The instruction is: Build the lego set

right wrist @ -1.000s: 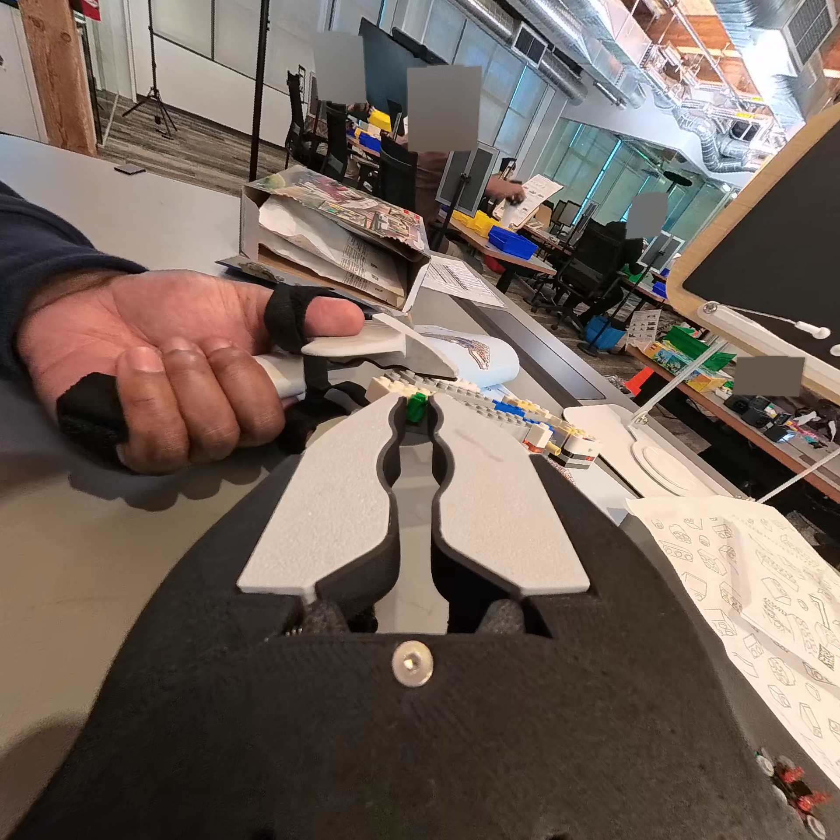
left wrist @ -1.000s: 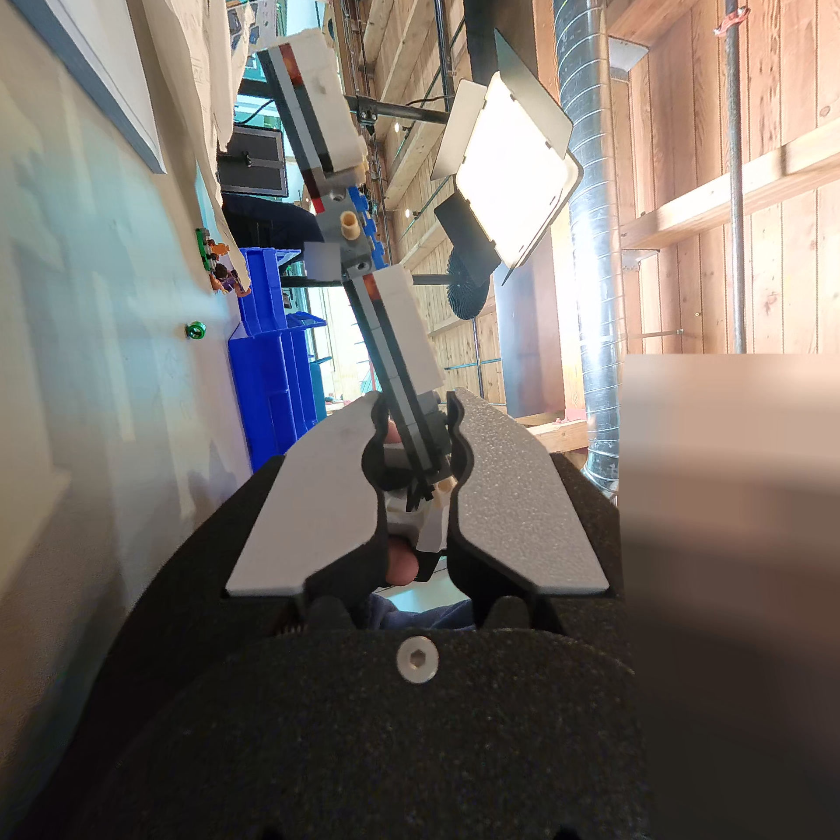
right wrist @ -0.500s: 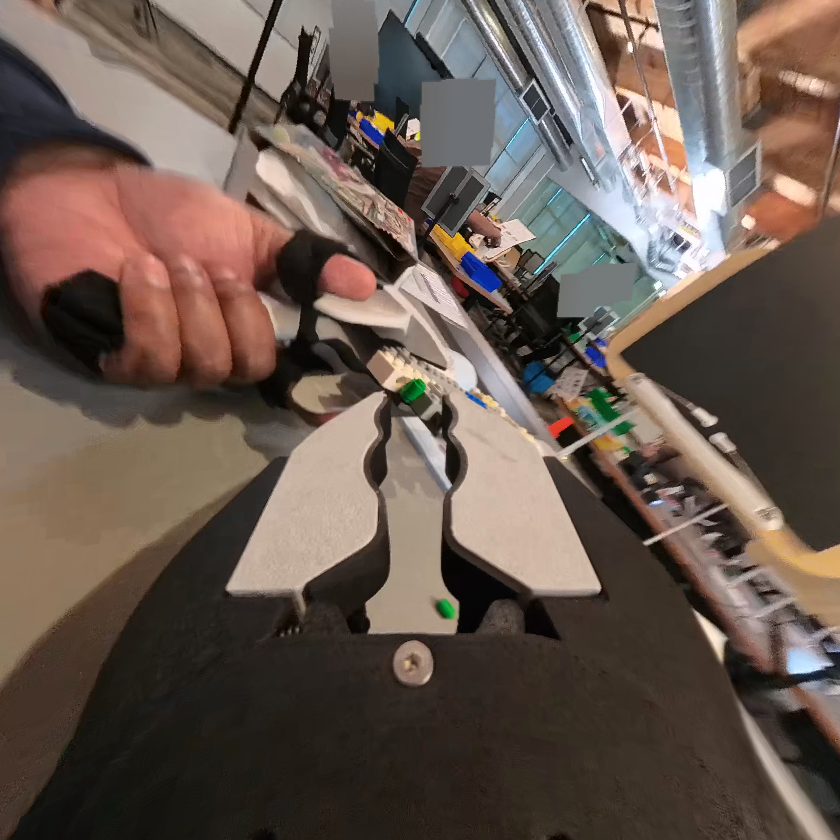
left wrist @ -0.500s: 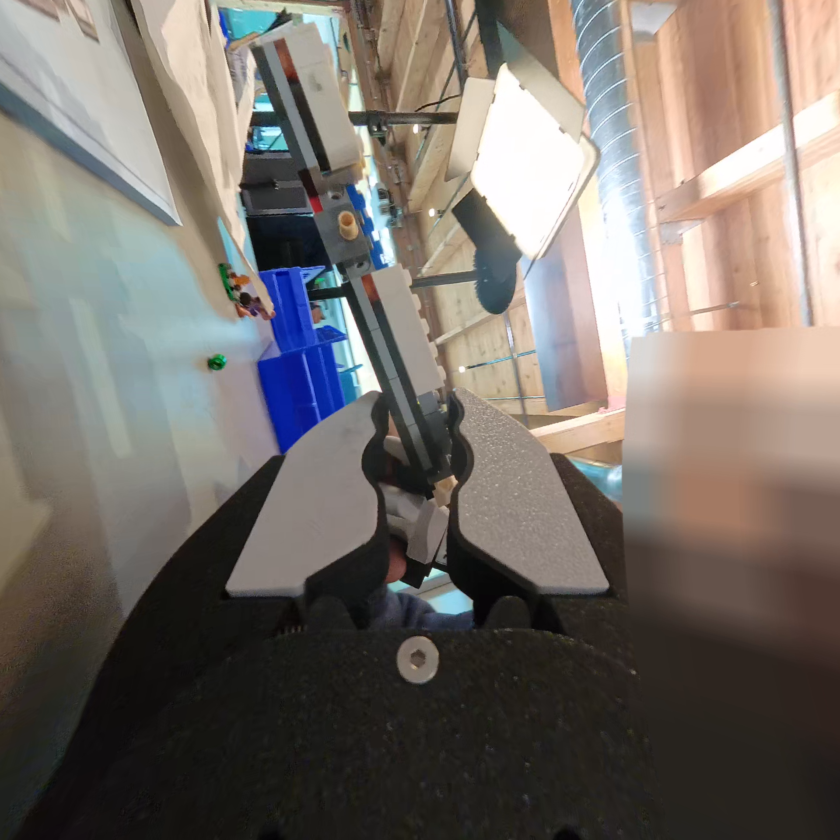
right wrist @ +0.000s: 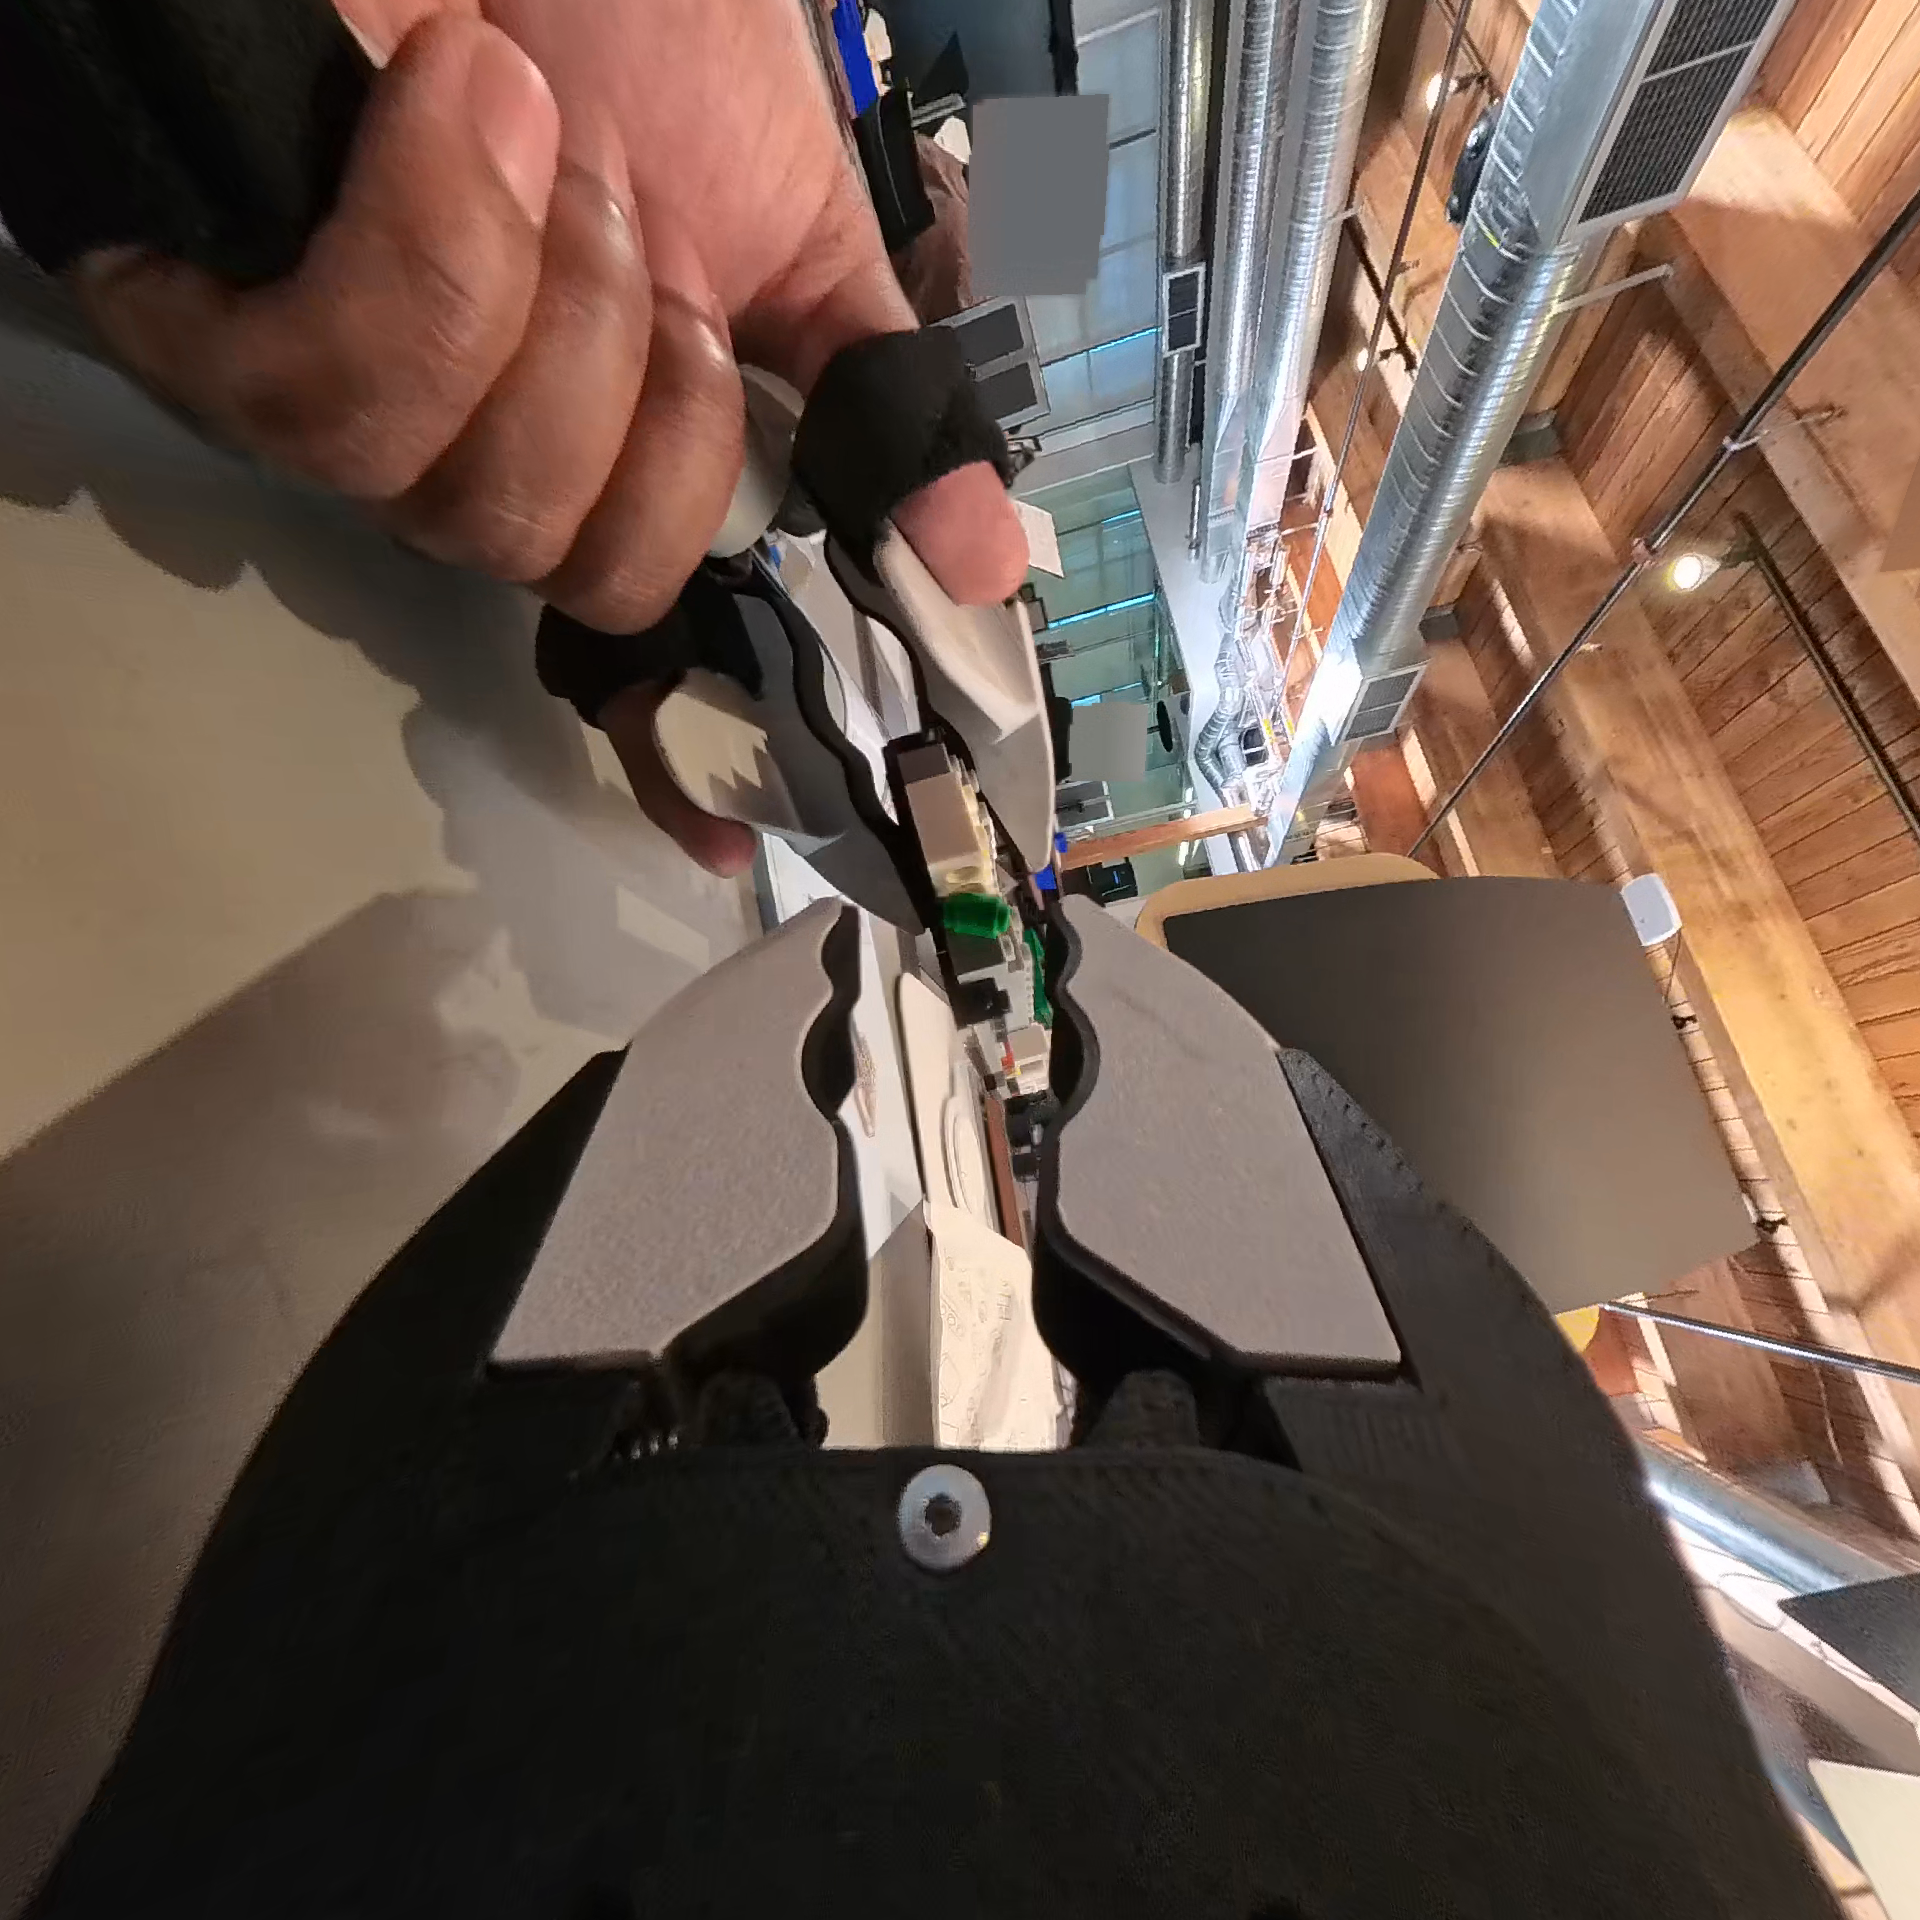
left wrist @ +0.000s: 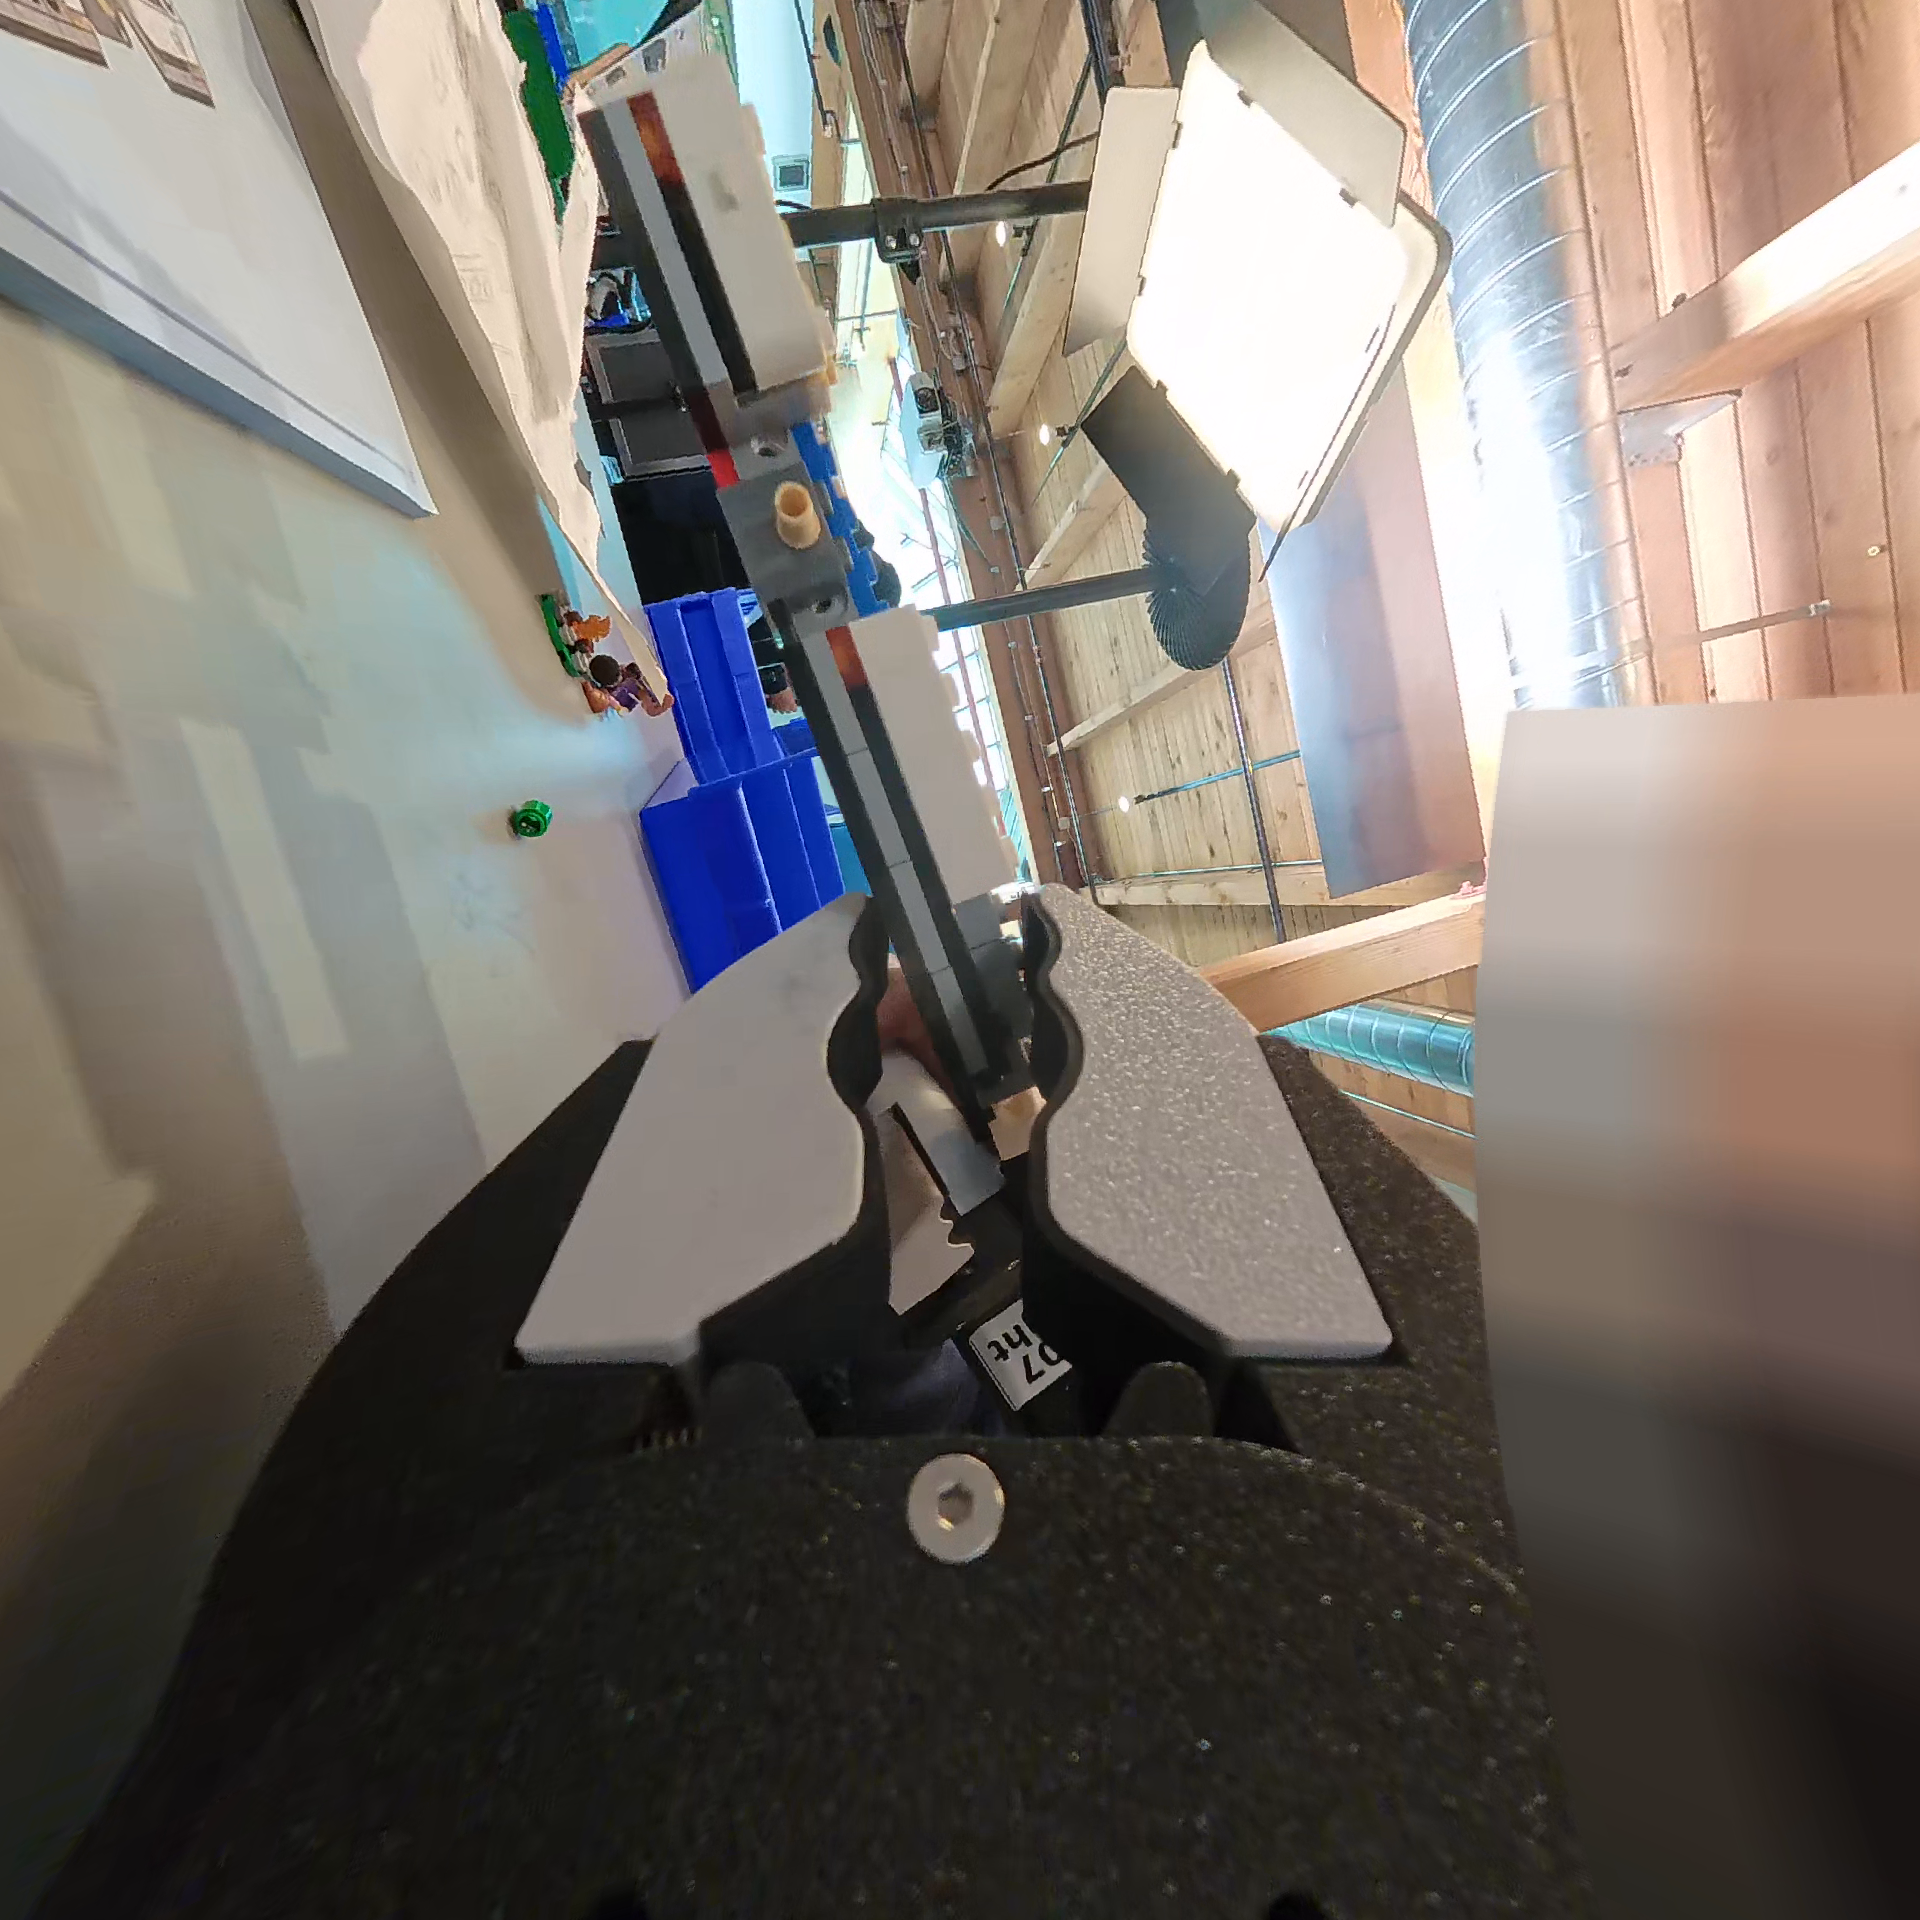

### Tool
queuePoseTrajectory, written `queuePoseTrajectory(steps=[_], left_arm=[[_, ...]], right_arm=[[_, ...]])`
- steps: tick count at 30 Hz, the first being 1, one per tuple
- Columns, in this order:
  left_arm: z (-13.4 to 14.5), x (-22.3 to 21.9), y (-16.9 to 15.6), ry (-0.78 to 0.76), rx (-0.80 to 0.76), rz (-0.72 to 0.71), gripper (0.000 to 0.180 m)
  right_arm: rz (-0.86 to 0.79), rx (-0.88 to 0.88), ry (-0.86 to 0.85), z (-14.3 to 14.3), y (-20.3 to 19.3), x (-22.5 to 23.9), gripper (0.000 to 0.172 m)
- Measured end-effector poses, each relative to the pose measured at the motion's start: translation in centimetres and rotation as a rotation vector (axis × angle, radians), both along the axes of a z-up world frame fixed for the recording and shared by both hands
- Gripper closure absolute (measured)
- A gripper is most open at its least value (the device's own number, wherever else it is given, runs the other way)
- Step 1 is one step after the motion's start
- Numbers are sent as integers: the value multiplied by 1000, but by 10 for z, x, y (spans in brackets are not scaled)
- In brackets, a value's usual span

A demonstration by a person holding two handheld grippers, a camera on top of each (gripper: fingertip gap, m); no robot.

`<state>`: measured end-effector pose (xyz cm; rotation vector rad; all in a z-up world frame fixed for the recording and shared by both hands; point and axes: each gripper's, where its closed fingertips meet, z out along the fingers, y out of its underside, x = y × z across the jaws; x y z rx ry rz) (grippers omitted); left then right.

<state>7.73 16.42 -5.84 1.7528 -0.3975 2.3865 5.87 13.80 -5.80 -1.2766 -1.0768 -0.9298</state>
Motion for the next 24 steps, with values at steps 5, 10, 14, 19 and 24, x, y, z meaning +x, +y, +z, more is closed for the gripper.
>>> queuePoseTrajectory(steps=[5,10,14,19,24], left_arm=[[-1,0,0,4,7,-2,156],[-3,1,-3,10,8,-13,156],[-4,1,-5,15,4,-20,156],[-6,2,-5,26,20,-19,156],[-8,2,-6,37,21,-21,156]], right_arm=[[-14,0,-9,-3,1,2,146],[-12,8,-22,-3,1,1,151],[-14,21,-38,-2,1,0,155],[-17,15,-76,-4,2,0,156],[-15,0,-101,-6,1,0,156]])
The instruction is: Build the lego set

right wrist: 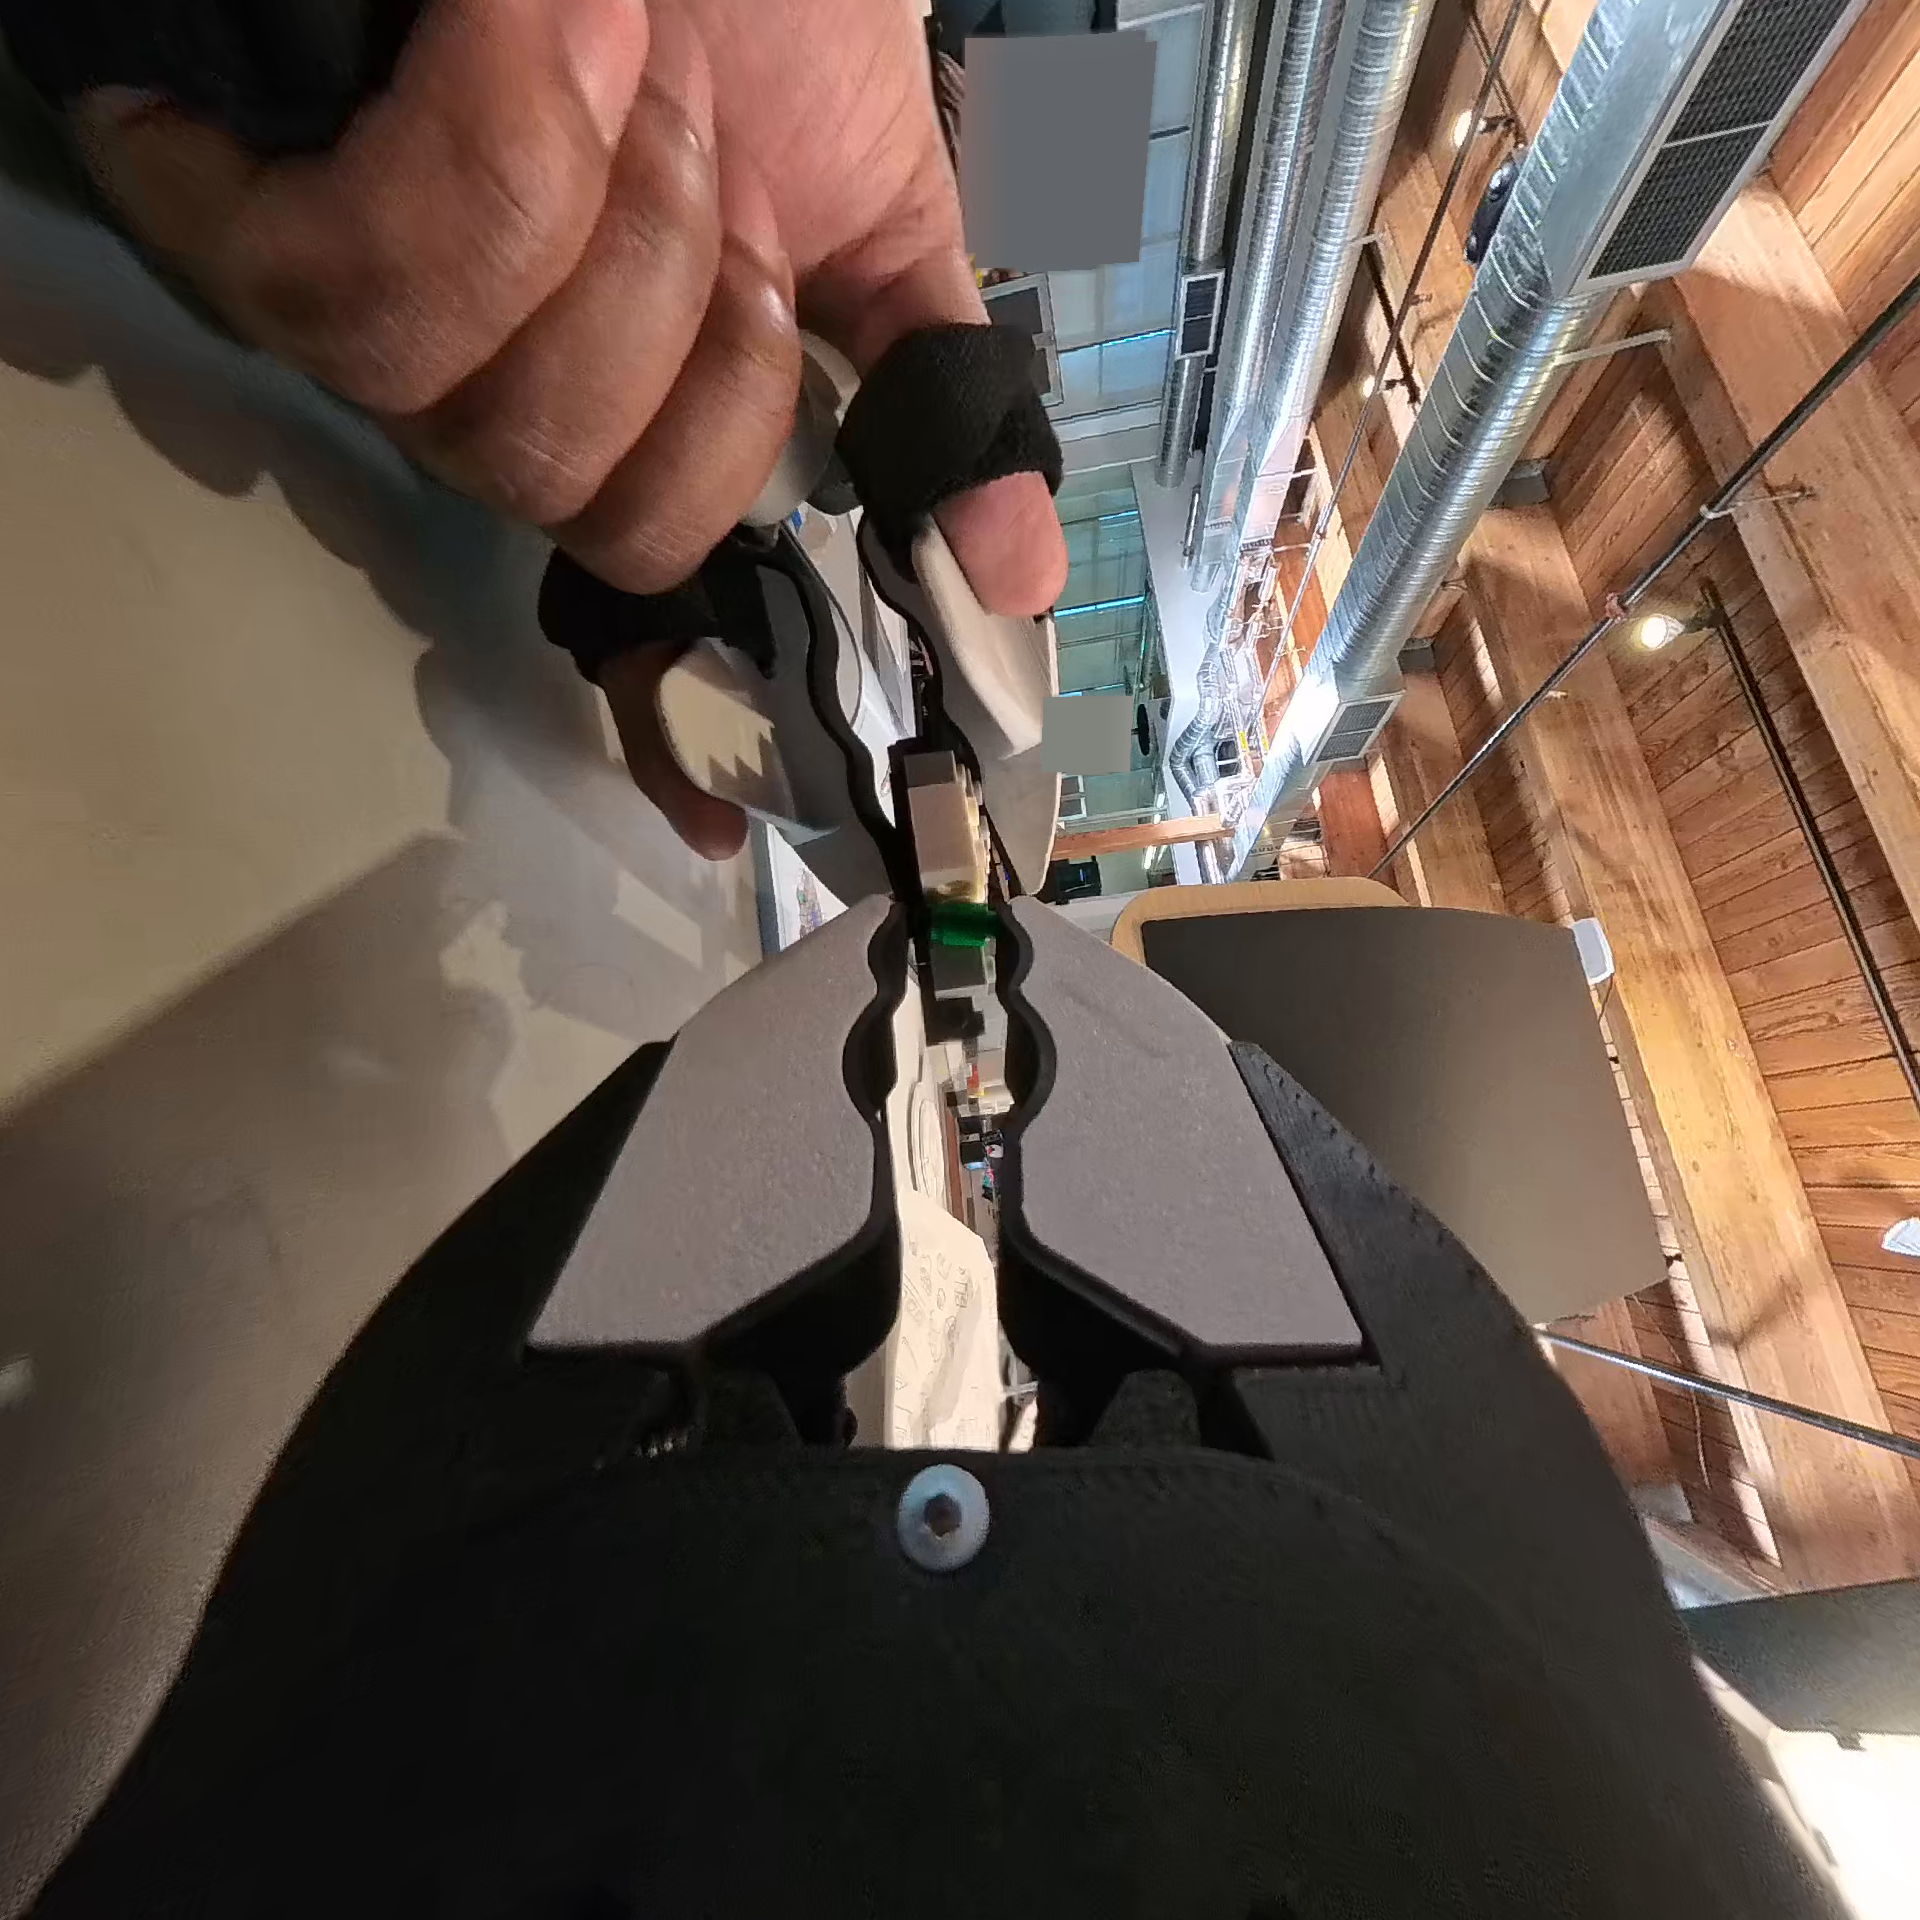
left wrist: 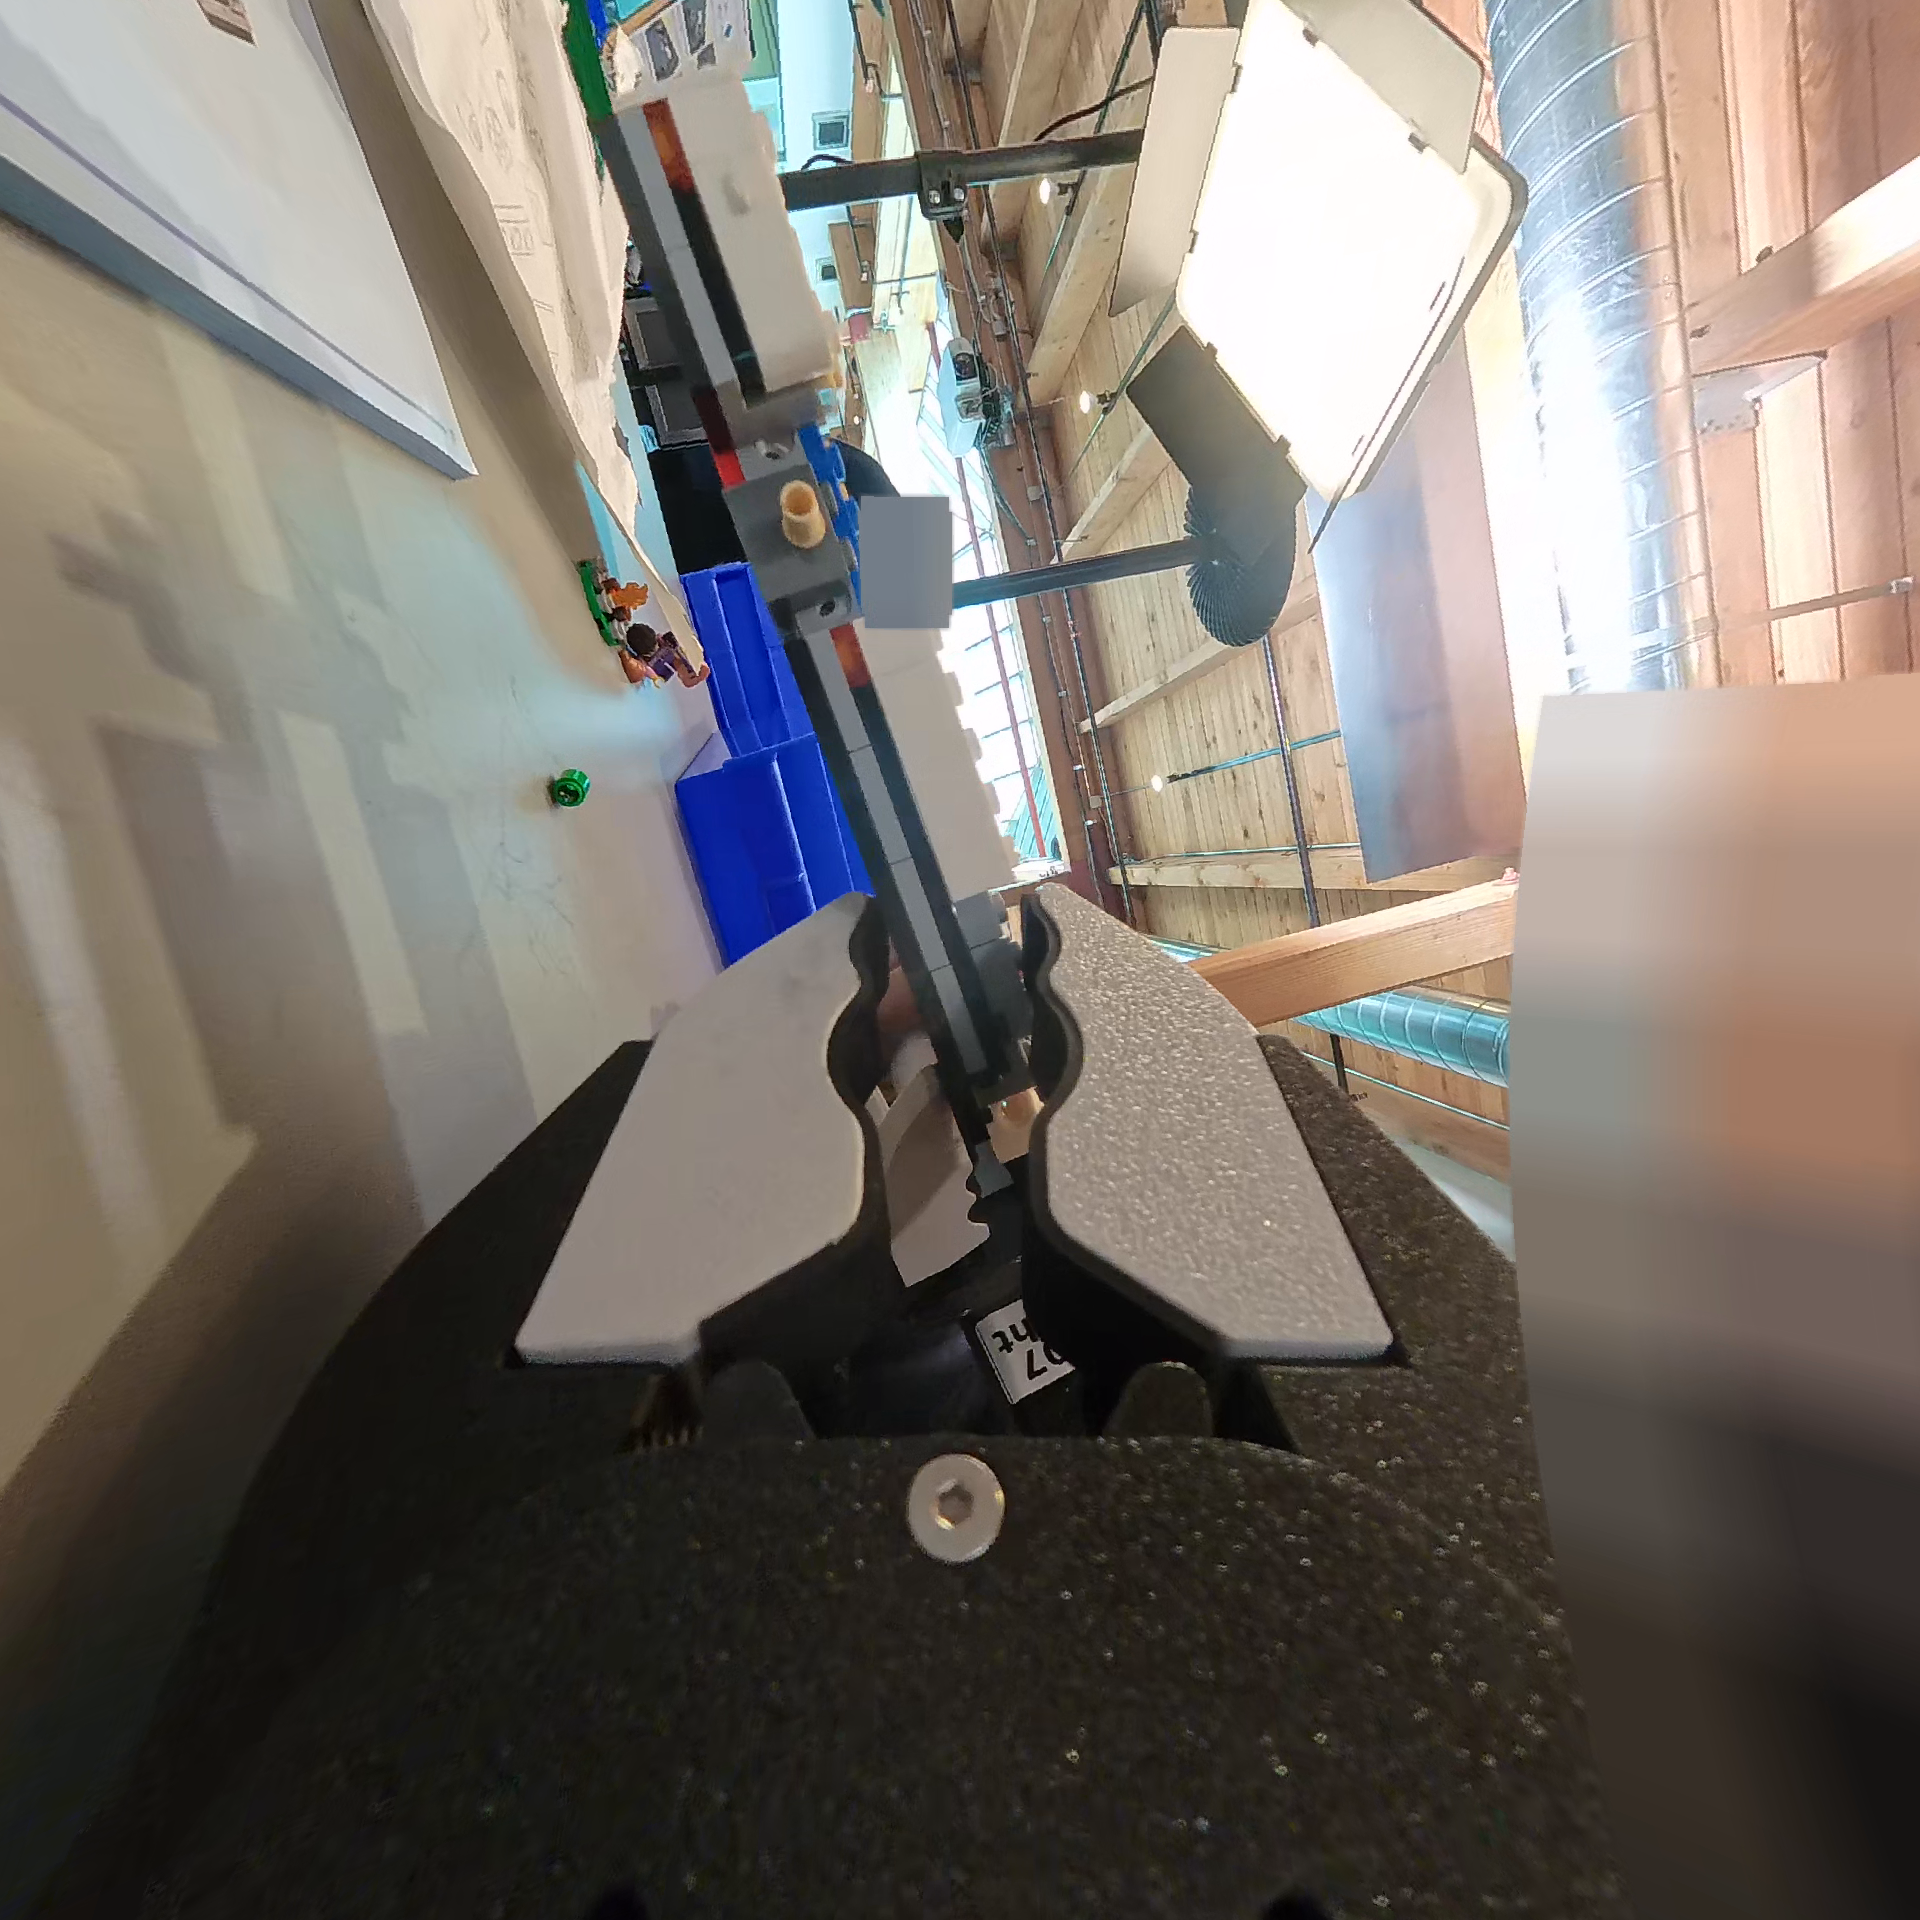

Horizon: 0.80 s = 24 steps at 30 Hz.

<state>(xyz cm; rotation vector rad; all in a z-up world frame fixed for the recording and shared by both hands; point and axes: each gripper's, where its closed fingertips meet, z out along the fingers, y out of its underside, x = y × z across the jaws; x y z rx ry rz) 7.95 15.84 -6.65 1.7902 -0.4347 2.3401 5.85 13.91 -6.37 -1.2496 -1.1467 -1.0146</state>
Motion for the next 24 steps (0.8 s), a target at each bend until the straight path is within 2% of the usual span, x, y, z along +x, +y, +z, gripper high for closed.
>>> queuePoseTrajectory(steps=[24], left_arm=[[-7,2,-2,38,-3,-13,157]], right_arm=[[4,-83,-44,-8,-1,-1,157]])
